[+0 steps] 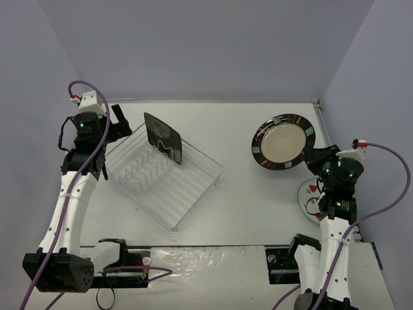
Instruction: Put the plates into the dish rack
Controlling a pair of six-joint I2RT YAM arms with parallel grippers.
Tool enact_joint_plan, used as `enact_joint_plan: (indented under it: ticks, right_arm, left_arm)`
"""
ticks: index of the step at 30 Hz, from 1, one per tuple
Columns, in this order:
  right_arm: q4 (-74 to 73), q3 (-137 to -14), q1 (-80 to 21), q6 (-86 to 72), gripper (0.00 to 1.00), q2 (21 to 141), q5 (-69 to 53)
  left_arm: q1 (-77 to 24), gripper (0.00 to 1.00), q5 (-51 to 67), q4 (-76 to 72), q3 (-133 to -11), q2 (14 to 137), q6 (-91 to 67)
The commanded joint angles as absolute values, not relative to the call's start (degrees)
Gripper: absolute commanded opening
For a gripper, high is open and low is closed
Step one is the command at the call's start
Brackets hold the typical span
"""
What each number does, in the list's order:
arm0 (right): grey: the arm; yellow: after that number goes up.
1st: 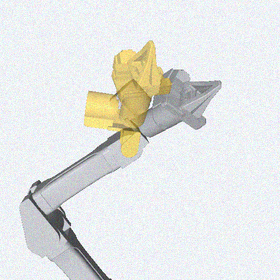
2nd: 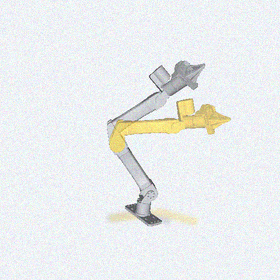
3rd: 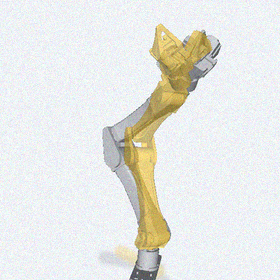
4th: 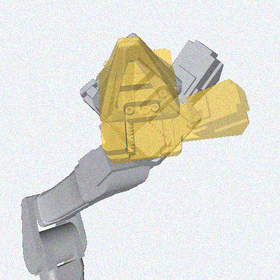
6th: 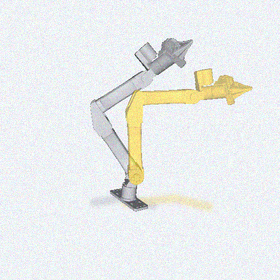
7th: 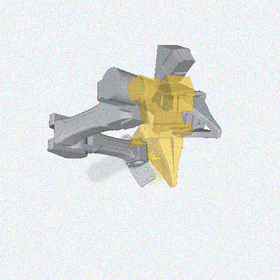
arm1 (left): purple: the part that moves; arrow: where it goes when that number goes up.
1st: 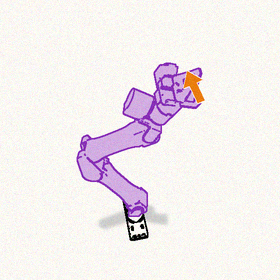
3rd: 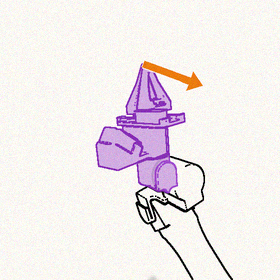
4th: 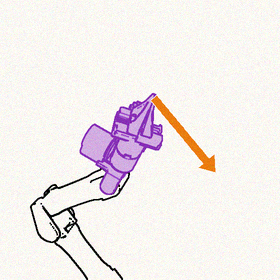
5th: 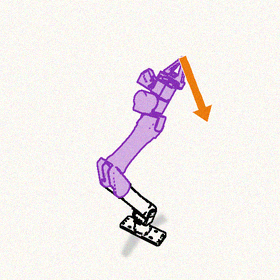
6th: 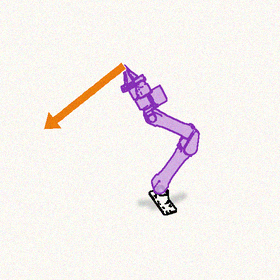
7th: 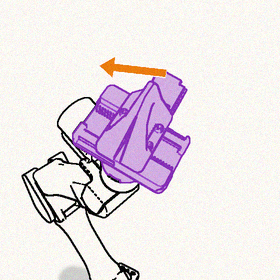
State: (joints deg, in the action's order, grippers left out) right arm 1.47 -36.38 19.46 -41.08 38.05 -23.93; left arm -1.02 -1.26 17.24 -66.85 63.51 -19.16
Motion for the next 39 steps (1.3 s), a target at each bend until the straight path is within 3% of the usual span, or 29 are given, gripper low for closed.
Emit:
enact_joint_plan:
  ticks: [1,11,17,21,32,39]
  right_arm:
    - [17.6,-42.1,19.1,-44.3,0.00,39.8,-25.5]
    - [27.8,-51.1,5.7,-43.7,0.00,50.6,-25.4]
    - [29.9,-54.9,-3.2,-46.4,0.00,57.7,-27.9]
    - [33.6,-54.0,-5.1,-52.0,0.00,61.3,-31.6]
    - [46.0,-51.2,-8.3,-62.4,0.00,65.7,-35.9]
    - [42.4,-56.1,-14.6,-54.7,0.00,68.3,-32.2]
  left_arm:
    - [-0.7,0.97,-0.5,13.4,-70.7,63.3,-19.2]
    - [-0.7,0.97,11.5,11.4,-71.1,65.0,-20.0]
    - [-1.7,0.97,37.4,-4.7,-66.7,67.5,-27.8]
    - [-5.4,0.97,46.2,-13.9,-64.8,71.4,-33.5]
    - [-13.6,0.97,52.5,-19.7,-67.1,80.3,-36.5]
    - [-13.6,0.97,52.0,-20.1,-66.8,78.4,-36.3]
